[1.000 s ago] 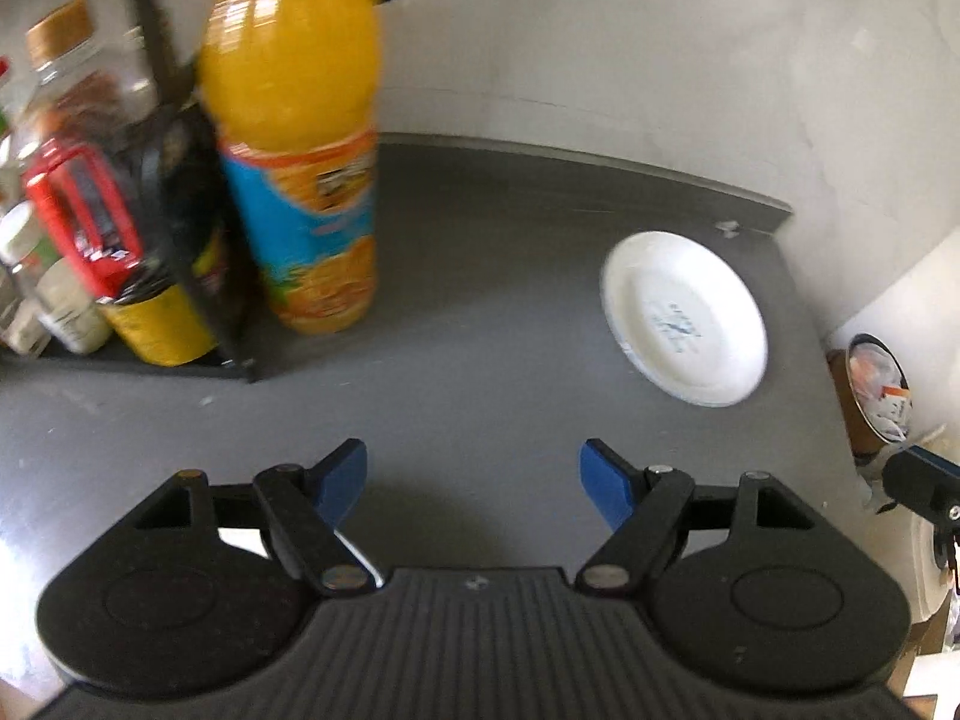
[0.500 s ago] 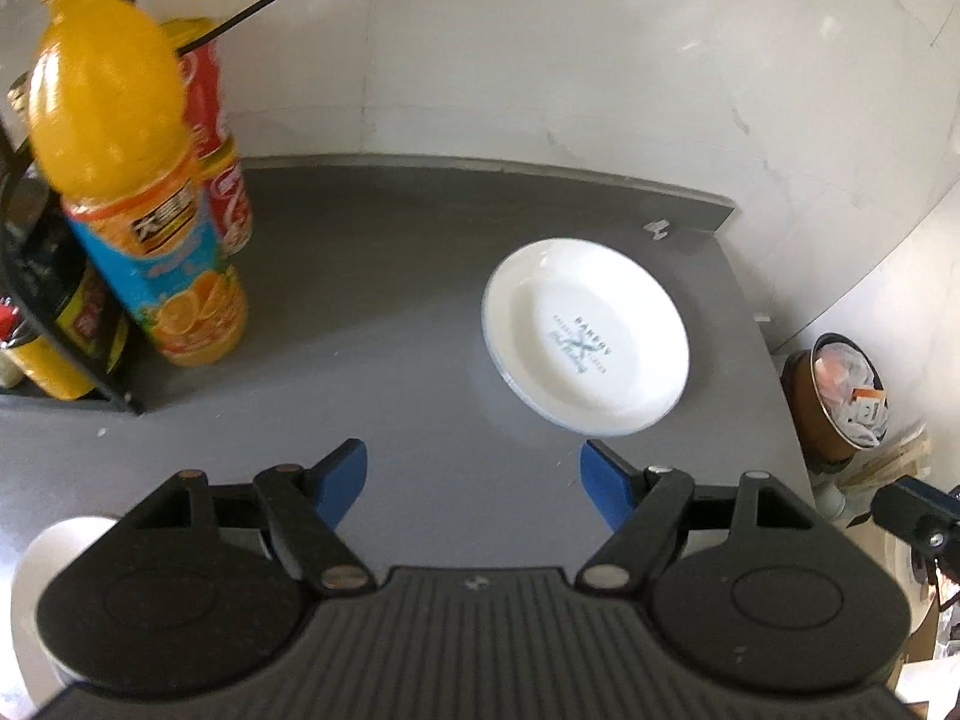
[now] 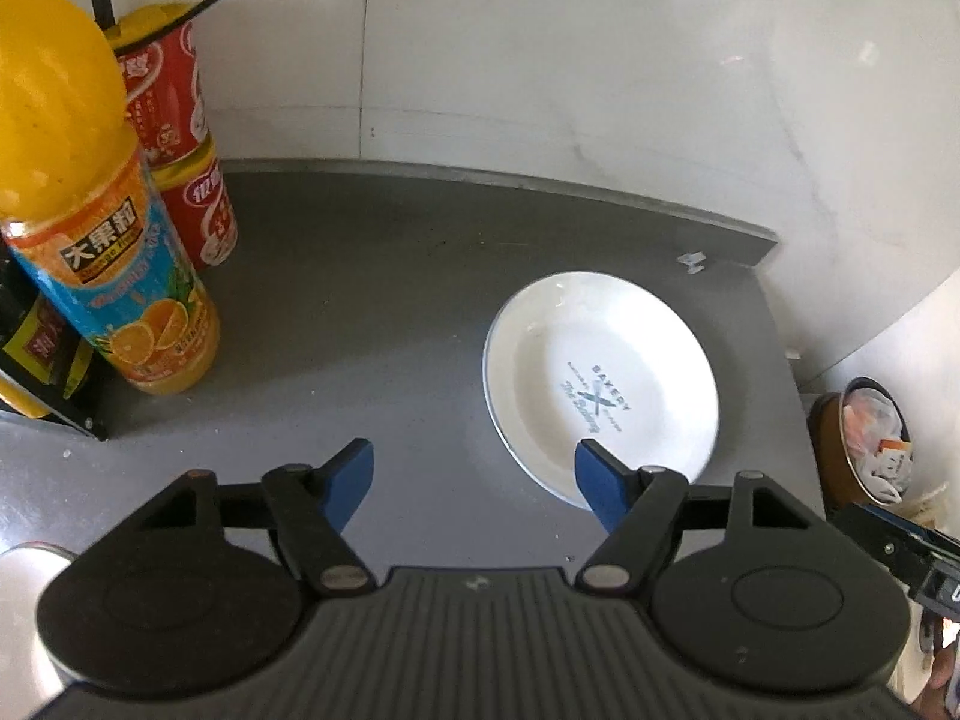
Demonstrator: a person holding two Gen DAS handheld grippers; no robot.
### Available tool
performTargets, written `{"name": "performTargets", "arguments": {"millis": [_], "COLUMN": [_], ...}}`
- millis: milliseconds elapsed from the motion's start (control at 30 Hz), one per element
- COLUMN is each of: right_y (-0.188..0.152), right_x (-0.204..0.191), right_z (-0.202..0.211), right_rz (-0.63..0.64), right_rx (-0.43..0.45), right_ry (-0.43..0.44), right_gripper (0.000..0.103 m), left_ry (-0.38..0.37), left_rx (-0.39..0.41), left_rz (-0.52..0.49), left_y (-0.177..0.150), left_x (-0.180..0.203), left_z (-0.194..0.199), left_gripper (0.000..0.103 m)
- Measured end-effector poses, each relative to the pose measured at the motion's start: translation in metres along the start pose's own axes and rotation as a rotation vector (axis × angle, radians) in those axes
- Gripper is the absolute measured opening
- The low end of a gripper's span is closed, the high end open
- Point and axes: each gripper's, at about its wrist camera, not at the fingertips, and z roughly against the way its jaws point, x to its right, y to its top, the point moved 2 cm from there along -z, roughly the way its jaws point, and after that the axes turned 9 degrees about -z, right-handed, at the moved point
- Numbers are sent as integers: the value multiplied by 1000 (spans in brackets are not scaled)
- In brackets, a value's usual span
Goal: Organize plates and bowls
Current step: 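Move both grippers to the rim of the white 'BAKERY' plate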
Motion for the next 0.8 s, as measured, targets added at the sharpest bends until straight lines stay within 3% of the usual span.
{"name": "performTargets", "arguments": {"millis": [300, 367, 467, 600, 800], "right_y": [15, 14, 14, 13, 15], "right_x": [14, 13, 14, 17, 19], "right_z": [-54, -70, -86, -101, -121], "right_rz": [-22, -5, -17, -67, -121], "right_rx": [-48, -67, -85, -95, -126], "right_ry": [28, 39, 42, 69, 96], "right_gripper": [52, 44, 44, 41, 35], "left_ry": [7, 22, 24, 18, 21], "left_rx": [-58, -78, -90, -76, -52], "left_rz": [-4, -34, -33, -12, 59], "left_y": [8, 6, 6, 8, 11], "left_x": [4, 8, 9, 8, -2], "left_z": [-52, -65, -80, -90, -101], "left_gripper": [67, 63, 54, 51, 38]}}
